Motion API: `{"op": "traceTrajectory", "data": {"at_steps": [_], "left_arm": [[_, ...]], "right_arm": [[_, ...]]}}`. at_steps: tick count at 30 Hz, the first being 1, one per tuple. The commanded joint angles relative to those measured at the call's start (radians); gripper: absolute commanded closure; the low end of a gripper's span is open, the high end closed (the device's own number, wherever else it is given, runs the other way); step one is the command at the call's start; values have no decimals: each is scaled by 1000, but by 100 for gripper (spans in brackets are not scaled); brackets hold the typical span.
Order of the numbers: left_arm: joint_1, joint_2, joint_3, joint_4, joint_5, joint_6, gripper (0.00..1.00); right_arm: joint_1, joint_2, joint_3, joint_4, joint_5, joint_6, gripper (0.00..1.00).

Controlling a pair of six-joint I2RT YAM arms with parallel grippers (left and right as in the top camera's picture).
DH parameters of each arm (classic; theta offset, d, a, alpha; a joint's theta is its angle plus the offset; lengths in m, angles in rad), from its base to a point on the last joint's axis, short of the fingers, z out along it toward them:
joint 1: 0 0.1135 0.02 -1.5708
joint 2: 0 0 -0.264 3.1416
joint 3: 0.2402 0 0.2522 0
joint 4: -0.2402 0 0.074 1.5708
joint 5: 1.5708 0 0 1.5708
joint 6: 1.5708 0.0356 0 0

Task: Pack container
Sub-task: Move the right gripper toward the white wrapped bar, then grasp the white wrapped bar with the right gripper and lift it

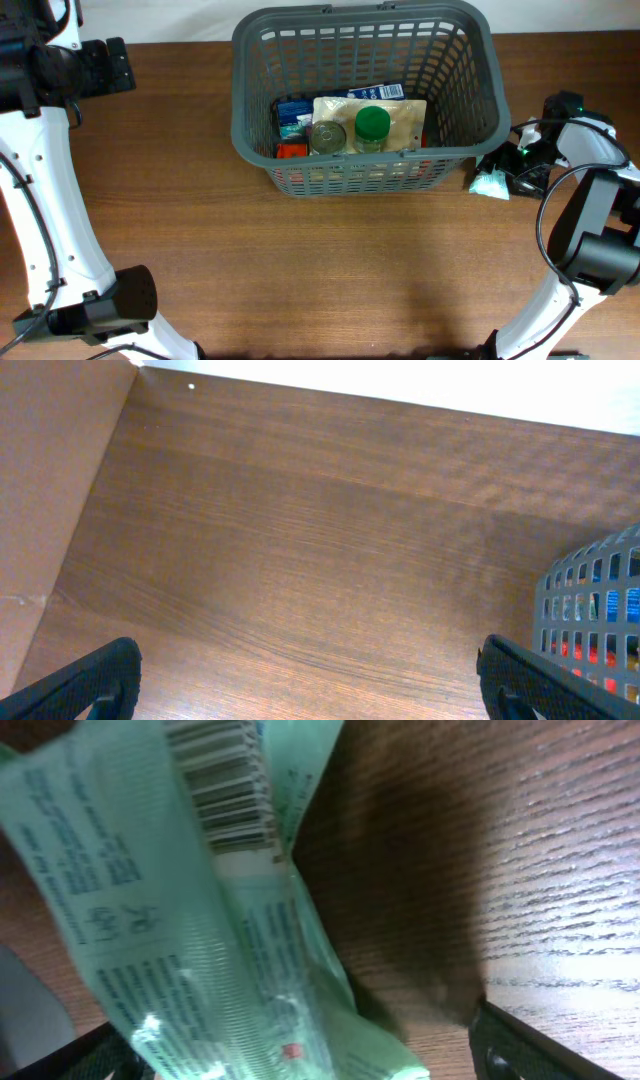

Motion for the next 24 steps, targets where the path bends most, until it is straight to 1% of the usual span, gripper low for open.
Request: {"op": "traceTrajectory", "data": {"at_steps": [1,4,6,8,9,11,13,16,17,21,23,24], "left_arm": [[2,3,-4,-1,10,-14,1],[2,3,-4,-1,10,-14,1],[2,3,-4,-1,10,-14,1],[2,3,-4,-1,10,-14,1],[2,3,-4,-1,10,-14,1],[2,3,-4,-1,10,-14,1],[2,3,-4,-1,10,-14,1],[2,3,-4,-1,10,-14,1],[2,3,-4,-1,10,-14,1],[2,3,-4,-1,10,-14,1],[2,3,-4,-1,10,-14,1],[2,3,-4,-1,10,-14,1]], "right_arm": [[18,-26,-9,20,-5,-8,13],[27,-26,-9,40,3,17,17],[31,-26,-9,61,6,24,23],[32,-26,-9,77,6,26,23],[32,-26,-9,83,6,26,26],[32,-26,-9,84,6,30,38],[32,-26,-9,84,6,30,57],[32,-26,-9,83,5,37,79],[32,-26,-9,84,5,38,84],[29,-26,-8,83,2,45,85],[22,-26,6,71,-8,45,96],[16,-26,18,61,-21,45,96]]}}
